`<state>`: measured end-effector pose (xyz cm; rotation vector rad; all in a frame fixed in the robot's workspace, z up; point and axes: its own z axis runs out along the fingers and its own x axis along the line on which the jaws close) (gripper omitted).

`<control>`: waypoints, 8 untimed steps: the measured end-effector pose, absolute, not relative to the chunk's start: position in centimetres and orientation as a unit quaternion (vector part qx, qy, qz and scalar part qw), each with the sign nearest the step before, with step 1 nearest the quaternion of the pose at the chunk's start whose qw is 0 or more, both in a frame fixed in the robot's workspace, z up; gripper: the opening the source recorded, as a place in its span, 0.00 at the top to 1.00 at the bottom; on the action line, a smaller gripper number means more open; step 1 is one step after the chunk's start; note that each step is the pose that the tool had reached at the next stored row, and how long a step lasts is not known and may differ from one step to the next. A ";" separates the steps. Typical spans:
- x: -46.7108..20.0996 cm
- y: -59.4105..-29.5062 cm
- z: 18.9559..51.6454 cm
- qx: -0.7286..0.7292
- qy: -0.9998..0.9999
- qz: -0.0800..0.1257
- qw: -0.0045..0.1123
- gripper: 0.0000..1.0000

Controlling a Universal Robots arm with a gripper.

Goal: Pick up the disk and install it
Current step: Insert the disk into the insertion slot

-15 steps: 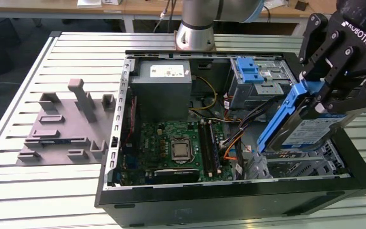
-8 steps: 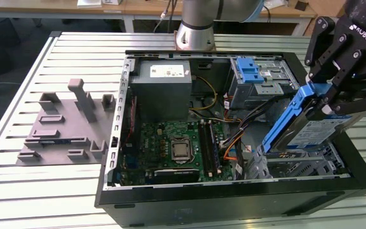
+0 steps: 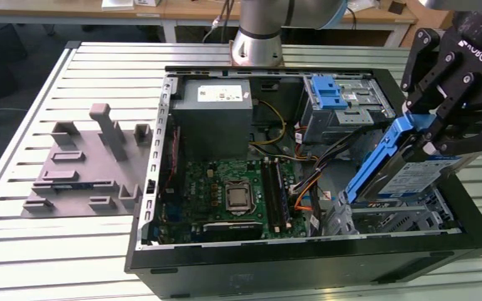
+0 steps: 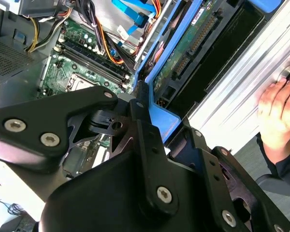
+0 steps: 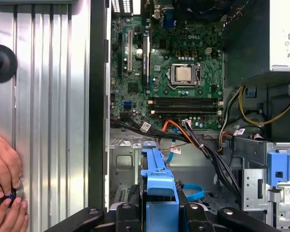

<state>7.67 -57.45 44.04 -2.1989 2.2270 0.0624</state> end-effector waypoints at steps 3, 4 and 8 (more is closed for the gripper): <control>7.7 -57.5 43.9 -0.702 0.711 0.020 0.006 0.64; 7.7 -57.5 43.8 -0.702 0.711 0.020 0.006 0.64; 7.7 -57.5 43.6 -0.702 0.711 0.020 0.006 0.64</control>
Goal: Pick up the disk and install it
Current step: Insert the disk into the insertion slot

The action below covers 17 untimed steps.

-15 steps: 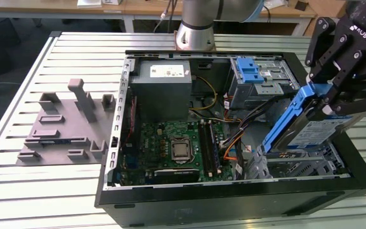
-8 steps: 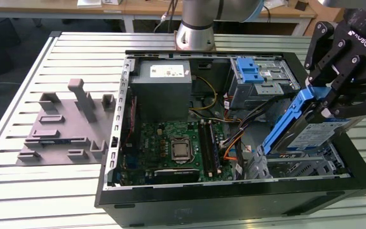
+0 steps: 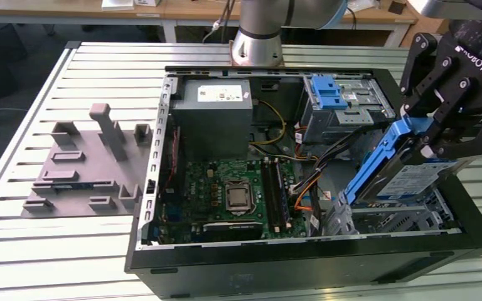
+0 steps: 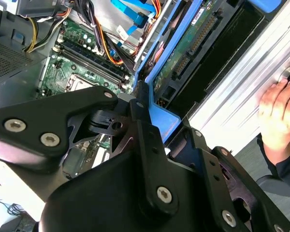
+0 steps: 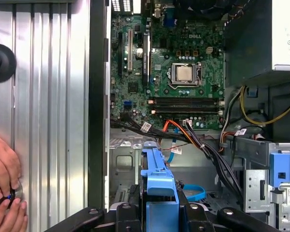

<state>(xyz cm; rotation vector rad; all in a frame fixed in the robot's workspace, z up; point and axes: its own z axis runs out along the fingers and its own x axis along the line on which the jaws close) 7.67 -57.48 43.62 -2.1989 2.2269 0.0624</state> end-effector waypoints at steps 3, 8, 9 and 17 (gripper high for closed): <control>7.7 -57.5 43.5 -0.702 0.711 0.020 0.006 0.64; 7.7 -57.5 43.3 -0.702 0.711 0.020 0.006 0.64; 7.7 -57.5 43.3 -0.702 0.711 0.020 0.006 0.64; 7.7 -57.5 42.8 -0.702 0.711 0.020 0.006 0.64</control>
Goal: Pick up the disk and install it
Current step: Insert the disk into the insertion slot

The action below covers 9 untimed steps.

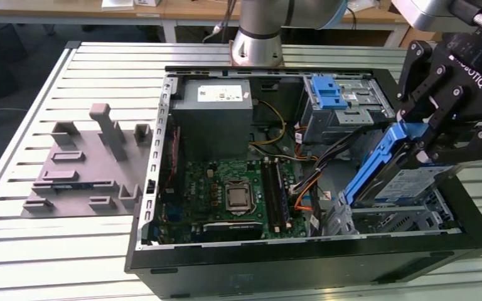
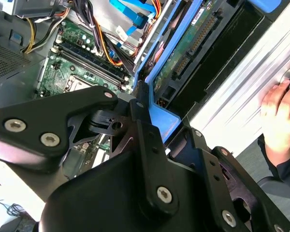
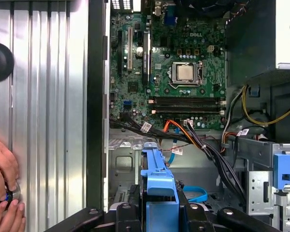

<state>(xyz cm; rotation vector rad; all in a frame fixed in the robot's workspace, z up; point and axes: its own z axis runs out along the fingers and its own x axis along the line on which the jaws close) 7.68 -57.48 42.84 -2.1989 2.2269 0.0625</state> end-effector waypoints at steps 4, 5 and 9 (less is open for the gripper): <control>7.7 -57.5 42.5 -0.702 0.711 0.020 0.006 0.64; 7.7 -57.5 42.4 -0.702 0.711 0.020 0.006 0.64; 7.7 -57.5 41.9 -0.702 0.711 0.020 0.006 0.64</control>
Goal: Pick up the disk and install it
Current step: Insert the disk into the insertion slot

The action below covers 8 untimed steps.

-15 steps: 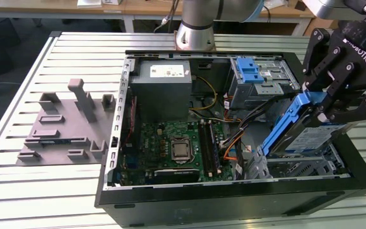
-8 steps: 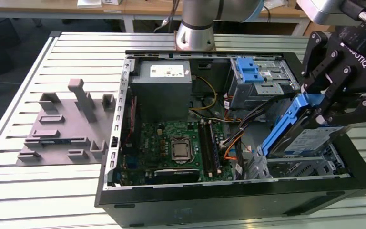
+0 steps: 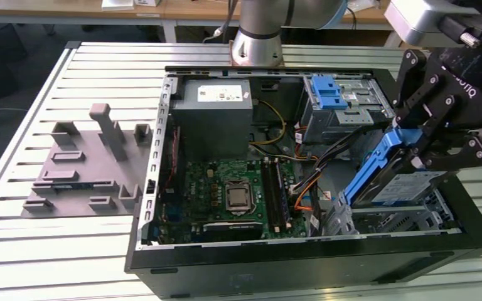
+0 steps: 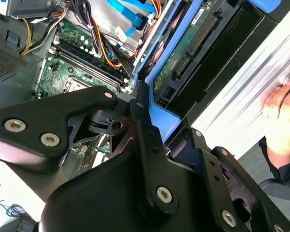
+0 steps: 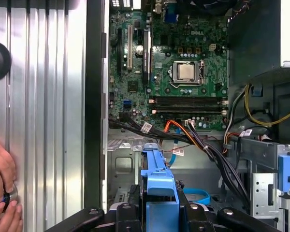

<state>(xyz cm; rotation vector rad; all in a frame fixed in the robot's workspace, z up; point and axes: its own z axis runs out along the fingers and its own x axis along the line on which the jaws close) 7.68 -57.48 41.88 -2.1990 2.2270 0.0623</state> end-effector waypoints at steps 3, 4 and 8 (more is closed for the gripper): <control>7.7 -57.5 41.6 -0.702 0.711 0.020 0.006 0.64; 7.7 -57.5 41.4 -0.702 0.711 0.020 0.006 0.64; 7.7 -57.5 41.0 -0.702 0.711 0.020 0.006 0.64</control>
